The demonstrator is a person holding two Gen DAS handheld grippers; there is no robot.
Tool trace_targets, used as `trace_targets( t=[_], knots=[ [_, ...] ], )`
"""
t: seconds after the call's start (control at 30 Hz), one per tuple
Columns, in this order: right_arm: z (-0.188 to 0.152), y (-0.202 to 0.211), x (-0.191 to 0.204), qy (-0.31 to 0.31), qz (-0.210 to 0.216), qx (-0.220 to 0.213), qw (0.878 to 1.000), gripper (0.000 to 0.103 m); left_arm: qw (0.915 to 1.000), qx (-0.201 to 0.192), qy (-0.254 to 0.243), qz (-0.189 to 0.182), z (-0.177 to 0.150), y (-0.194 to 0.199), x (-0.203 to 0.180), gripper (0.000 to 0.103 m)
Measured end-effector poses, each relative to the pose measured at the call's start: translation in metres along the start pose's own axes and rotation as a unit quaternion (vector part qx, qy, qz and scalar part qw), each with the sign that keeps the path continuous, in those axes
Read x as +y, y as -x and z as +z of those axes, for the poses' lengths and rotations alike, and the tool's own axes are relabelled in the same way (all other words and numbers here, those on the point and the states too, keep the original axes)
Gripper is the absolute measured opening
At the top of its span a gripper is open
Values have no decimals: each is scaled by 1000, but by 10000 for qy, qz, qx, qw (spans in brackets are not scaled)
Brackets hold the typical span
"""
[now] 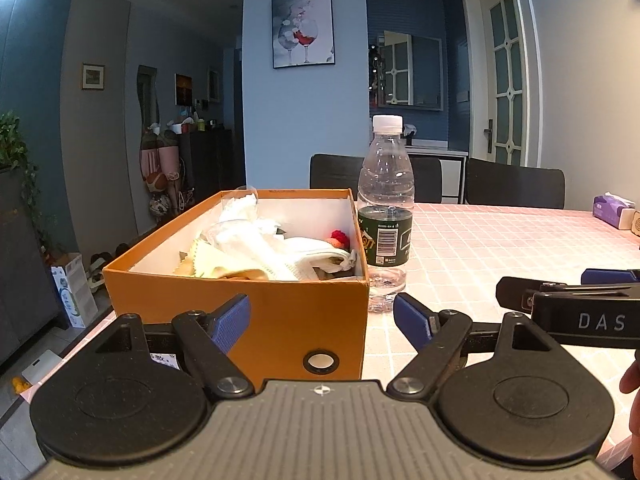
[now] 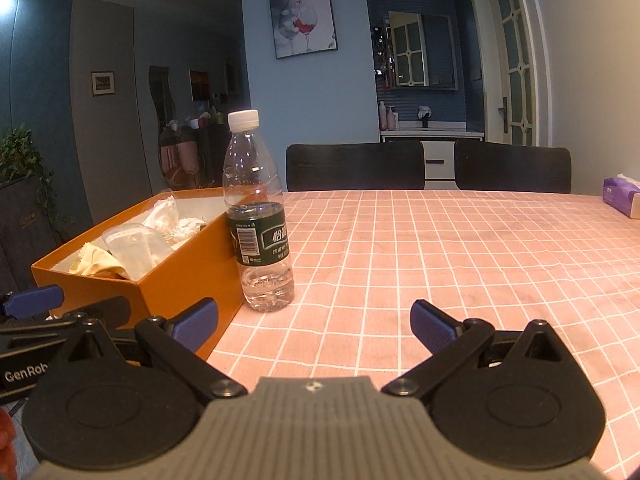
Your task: Organize soft objects
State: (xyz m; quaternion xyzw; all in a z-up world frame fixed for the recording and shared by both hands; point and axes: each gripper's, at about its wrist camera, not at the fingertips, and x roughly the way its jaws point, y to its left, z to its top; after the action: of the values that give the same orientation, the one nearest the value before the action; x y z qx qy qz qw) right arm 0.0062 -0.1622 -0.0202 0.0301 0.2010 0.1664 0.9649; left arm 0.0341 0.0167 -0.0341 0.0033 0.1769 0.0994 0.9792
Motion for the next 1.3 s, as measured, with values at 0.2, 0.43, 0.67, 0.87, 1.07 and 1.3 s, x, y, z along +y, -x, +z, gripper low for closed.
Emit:
trace_targets(
  t=[0.2, 0.43, 0.67, 0.87, 1.07, 1.3],
  knots=[
    [1, 4, 3, 41, 4, -30, 10000, 100, 10000, -33, -7, -16, 2, 1, -1, 95],
    [2, 6, 3, 91, -45, -85, 9999, 100, 10000, -35, -3, 1, 2, 0, -1, 95],
    [2, 5, -2, 34, -93, -68, 9999, 100, 10000, -2, 6, 54, 2, -2, 2, 95],
    [1, 3, -3, 35, -101, -32, 9999, 100, 10000, 4, 5, 55, 3, -2, 2, 95],
    [0, 2, -3, 27, -109, 23, 9999, 100, 10000, -1, 29, 68, 3, -1, 2, 95],
    [-1, -1, -3, 11, -113, 100, 9999, 100, 10000, 1, 28, 46, 2, -1, 2, 95]
  ],
)
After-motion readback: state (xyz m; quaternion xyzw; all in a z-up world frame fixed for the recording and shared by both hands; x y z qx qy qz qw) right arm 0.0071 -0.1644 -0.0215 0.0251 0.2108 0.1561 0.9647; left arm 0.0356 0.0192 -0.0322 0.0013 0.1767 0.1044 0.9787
